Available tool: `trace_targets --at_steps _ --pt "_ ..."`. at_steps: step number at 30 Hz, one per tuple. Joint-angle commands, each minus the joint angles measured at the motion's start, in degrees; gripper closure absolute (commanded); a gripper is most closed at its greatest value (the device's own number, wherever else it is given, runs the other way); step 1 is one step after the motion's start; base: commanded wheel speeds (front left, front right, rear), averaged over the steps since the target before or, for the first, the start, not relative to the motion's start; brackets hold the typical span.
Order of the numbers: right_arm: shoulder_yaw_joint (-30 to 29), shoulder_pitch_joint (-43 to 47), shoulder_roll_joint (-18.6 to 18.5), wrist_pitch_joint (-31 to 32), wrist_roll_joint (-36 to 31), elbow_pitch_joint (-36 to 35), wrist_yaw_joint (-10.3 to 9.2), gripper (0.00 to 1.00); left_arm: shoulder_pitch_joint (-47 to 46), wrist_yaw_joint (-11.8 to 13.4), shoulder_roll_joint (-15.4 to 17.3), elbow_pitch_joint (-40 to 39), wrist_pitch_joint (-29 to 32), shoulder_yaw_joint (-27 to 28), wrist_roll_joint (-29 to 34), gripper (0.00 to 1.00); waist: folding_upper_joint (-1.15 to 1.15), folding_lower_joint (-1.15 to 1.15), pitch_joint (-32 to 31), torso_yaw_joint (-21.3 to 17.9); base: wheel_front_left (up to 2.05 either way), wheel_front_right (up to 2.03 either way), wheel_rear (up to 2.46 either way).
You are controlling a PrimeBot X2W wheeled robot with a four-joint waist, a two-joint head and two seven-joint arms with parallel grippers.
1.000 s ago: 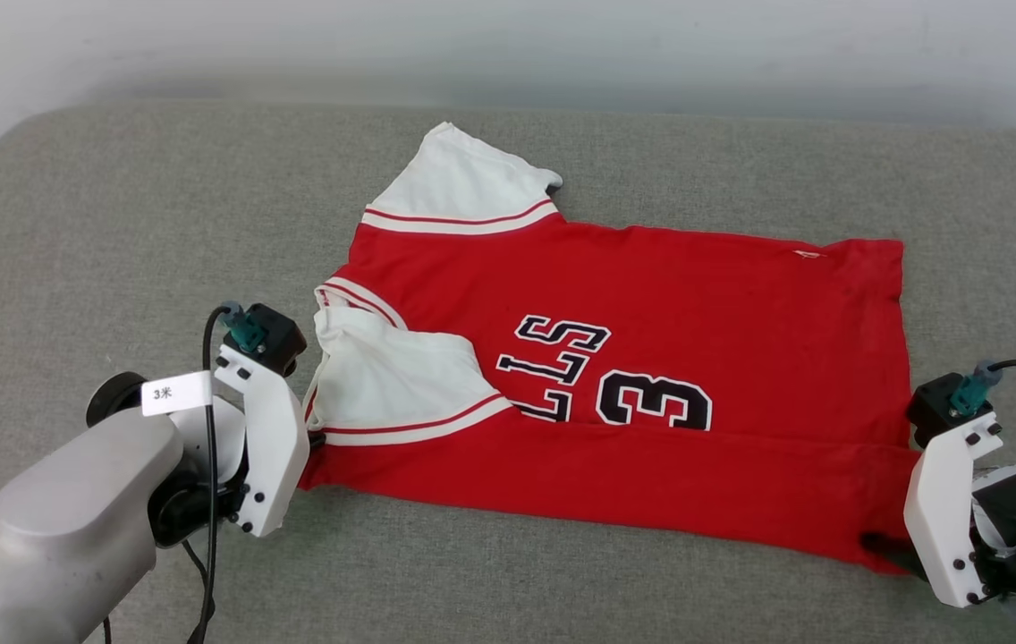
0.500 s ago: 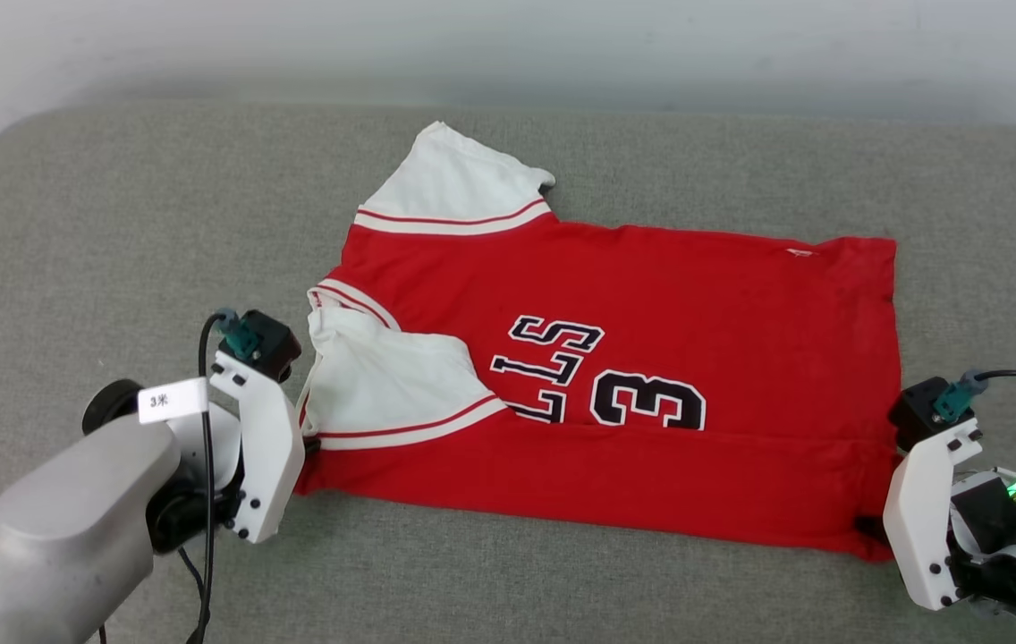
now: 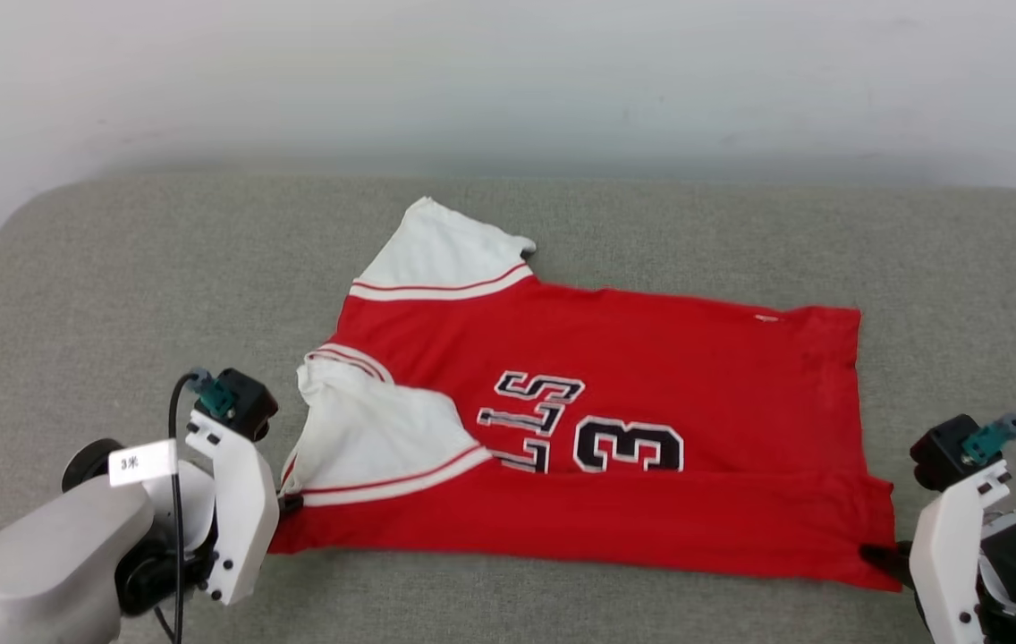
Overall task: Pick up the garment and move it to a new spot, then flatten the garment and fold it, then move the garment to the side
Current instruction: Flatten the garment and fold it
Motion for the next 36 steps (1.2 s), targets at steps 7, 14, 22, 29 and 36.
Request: trace_targets --at_steps 7,14,22,29,36 --pt "-4.08 5.69 -2.43 1.26 0.51 -5.67 -0.05 1.00 3.92 2.41 4.25 -7.18 0.21 -0.43 -0.59 1.00 0.00 0.00 -2.11 -0.27 0.00 0.00 0.00" --pt "-8.93 11.05 -3.51 4.25 -0.79 -9.10 -0.06 1.00 7.83 5.26 6.61 -12.93 0.07 -0.95 -1.59 1.00 0.00 0.00 -2.01 -0.48 0.00 0.00 0.00" --pt "-11.56 13.34 -0.58 6.82 -2.72 -7.69 -0.07 1.00 10.40 6.40 5.84 -12.08 -0.53 -1.21 -2.92 1.00 0.00 0.00 0.30 -0.67 0.00 0.00 0.00" --pt "-10.64 13.44 1.93 5.69 -4.87 -3.15 -0.07 1.00 12.12 5.79 3.59 -7.53 -1.91 -1.27 -3.92 1.00 0.00 0.00 1.47 -0.36 0.00 0.00 0.00" --pt "-13.42 13.78 3.81 -1.31 -5.37 -2.75 -0.06 0.00 11.94 5.93 3.49 -5.46 -6.39 -0.03 -2.71 0.00 0.00 0.00 -0.46 0.04 0.00 0.00 0.00"
